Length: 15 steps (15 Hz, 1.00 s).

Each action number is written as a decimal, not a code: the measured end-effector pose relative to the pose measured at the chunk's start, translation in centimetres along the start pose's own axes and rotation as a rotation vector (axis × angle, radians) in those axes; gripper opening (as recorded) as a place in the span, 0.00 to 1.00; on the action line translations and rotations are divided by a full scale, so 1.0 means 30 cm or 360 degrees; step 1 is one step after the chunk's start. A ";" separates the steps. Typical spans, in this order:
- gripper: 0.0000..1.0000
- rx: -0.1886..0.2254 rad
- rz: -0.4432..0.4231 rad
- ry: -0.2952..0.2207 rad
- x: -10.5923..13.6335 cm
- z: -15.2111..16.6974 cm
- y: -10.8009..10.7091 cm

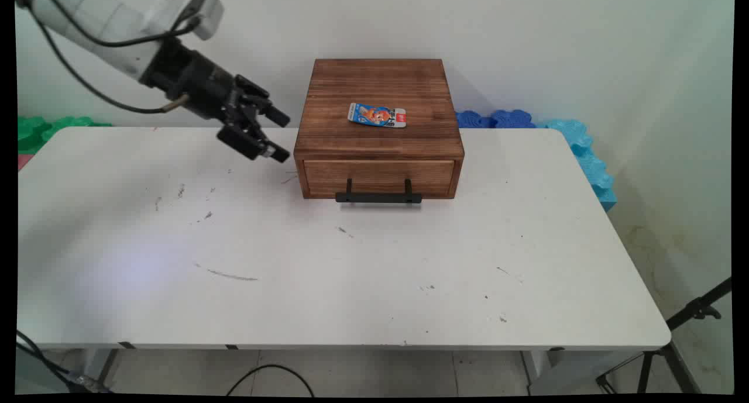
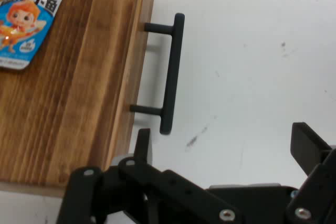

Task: Open the drawer

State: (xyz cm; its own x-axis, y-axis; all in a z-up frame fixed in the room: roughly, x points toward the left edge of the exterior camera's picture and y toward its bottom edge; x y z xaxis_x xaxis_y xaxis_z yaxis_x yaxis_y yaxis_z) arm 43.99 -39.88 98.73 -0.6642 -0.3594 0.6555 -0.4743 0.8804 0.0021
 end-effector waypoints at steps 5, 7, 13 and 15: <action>1.00 0.0028 -0.0021 -0.0070 0.105 0.110 0.020; 1.00 0.0034 -0.0025 -0.0105 0.141 0.166 0.033; 1.00 0.0061 0.0015 -0.0222 0.200 0.341 0.053; 1.00 0.0067 0.0033 -0.0253 0.207 0.391 0.054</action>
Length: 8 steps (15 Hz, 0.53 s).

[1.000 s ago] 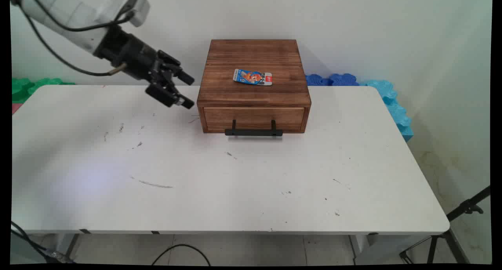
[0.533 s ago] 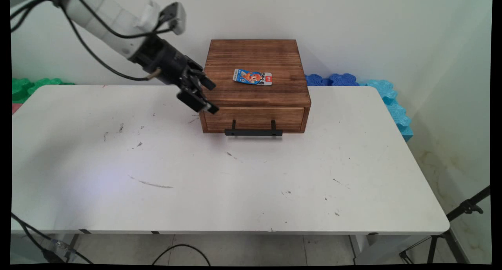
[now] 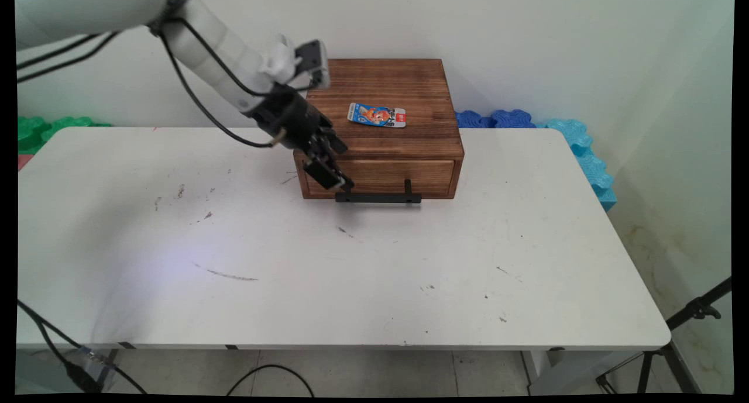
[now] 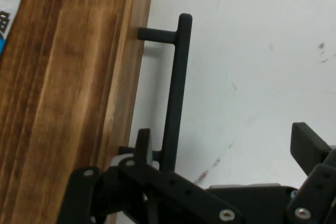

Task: Open the drawer

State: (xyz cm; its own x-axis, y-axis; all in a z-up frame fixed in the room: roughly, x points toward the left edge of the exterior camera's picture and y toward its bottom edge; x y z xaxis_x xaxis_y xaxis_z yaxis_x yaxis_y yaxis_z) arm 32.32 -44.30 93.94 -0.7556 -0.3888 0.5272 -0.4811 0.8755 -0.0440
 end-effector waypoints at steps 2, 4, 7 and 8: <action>1.00 0.0006 0.0023 -0.0036 0.012 0.060 0.004; 1.00 0.0010 0.0052 -0.0070 0.019 0.118 0.006; 1.00 0.0017 0.0085 -0.0105 0.023 0.191 0.008; 1.00 0.0020 0.0097 -0.0116 0.024 0.220 0.008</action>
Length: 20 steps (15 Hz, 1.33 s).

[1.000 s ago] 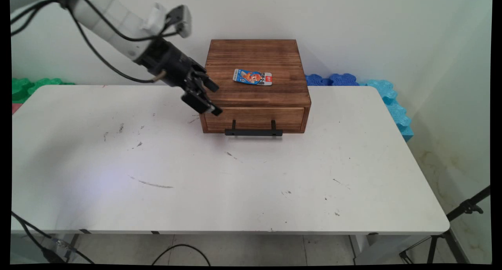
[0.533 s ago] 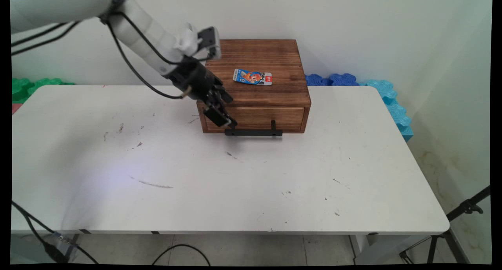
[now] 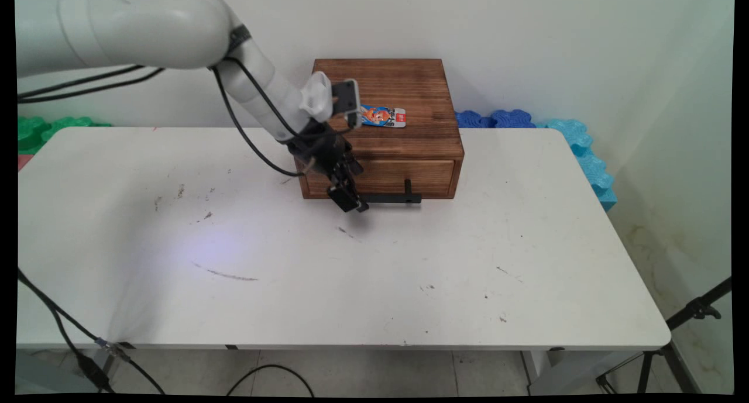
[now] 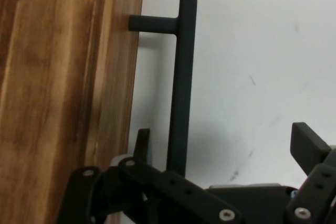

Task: Open the drawer

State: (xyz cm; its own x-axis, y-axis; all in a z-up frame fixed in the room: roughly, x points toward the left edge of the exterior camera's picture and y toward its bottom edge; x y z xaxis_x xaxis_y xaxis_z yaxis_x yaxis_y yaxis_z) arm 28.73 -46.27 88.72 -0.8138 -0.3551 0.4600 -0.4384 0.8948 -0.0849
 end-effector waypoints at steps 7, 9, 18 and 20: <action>1.00 -0.0002 0.0041 -0.0033 0.016 0.145 0.013; 1.00 -0.0004 0.0048 -0.0041 0.016 0.182 0.020; 1.00 -0.0037 0.0064 -0.0063 0.029 0.285 0.071; 1.00 -0.0052 0.0069 -0.0064 0.034 0.290 0.092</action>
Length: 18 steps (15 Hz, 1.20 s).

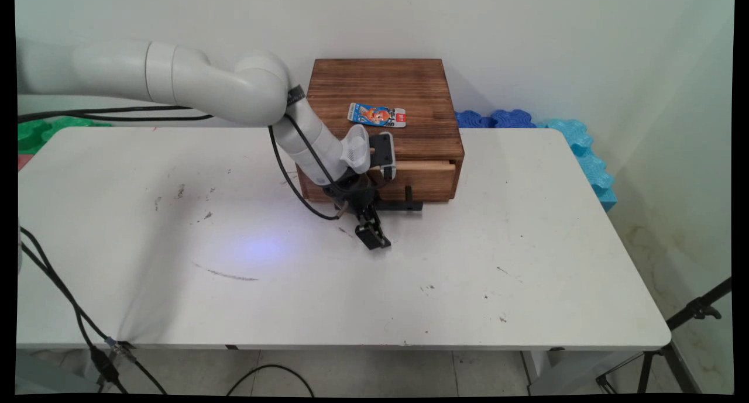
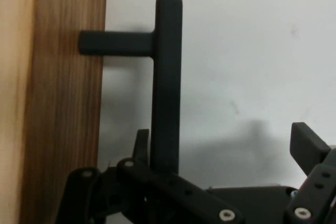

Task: Open the drawer

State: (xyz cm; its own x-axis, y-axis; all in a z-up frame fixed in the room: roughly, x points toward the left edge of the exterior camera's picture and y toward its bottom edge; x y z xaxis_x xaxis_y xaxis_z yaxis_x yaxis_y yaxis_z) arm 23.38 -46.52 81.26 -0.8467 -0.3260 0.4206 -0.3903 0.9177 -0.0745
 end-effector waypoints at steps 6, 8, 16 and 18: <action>1.00 -0.0082 0.0031 -0.0009 0.011 -0.008 0.121; 1.00 -0.0110 0.0042 -0.0013 0.010 -0.014 0.167; 1.00 -0.0198 0.0079 -0.0016 0.012 -0.048 0.351; 1.00 -0.0212 0.0083 -0.0016 0.012 -0.056 0.386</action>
State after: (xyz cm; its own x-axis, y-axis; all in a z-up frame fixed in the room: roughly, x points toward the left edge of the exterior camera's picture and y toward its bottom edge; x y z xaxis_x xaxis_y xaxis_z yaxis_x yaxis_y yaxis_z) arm 19.15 -35.63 82.07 -0.8686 -0.2785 0.4099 -0.2947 0.9553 0.0246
